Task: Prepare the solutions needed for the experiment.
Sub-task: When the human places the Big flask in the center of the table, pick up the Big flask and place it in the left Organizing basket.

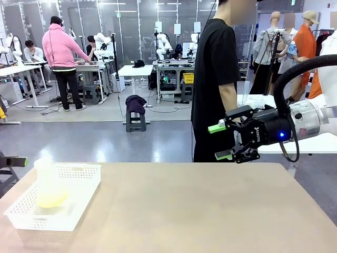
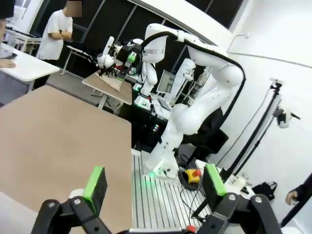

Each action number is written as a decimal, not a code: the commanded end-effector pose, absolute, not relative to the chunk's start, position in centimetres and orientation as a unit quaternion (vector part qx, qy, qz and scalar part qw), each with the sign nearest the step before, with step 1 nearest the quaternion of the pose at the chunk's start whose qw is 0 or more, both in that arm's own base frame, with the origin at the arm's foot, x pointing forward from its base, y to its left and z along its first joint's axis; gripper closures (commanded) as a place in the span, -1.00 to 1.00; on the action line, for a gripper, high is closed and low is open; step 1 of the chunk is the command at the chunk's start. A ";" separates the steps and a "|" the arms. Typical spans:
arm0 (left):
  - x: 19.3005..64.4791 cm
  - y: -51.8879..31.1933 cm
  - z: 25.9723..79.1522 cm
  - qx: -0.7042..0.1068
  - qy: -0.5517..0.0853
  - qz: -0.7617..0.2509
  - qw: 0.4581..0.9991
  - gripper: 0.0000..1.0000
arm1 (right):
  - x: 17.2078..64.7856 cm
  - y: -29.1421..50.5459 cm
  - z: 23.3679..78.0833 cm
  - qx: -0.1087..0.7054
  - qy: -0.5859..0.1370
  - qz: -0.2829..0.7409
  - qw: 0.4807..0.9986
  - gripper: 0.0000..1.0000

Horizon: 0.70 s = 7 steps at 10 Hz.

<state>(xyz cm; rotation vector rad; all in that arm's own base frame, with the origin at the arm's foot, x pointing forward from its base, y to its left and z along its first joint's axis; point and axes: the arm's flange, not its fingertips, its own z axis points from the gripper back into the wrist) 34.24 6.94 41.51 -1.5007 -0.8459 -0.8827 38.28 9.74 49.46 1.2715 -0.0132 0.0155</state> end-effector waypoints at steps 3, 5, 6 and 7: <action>31.7 5.4 44.3 -0.730 -0.233 -0.301 0.568 -1.00 | 38.2 9.9 49.5 0.599 -0.007 0.006 0.801 -0.67; 31.2 4.7 46.9 -0.769 -0.150 -0.242 0.573 -1.00 | 38.2 9.9 49.5 0.599 -0.007 0.006 0.801 -0.67; 31.8 4.6 47.3 -0.773 -0.115 -0.199 0.591 -1.00 | 38.2 9.9 49.5 0.599 -0.007 0.006 0.801 -0.67; 32.0 4.4 47.5 -0.788 -0.076 -0.173 0.585 -1.00 | 38.2 9.9 49.5 0.599 -0.007 0.006 0.801 -0.67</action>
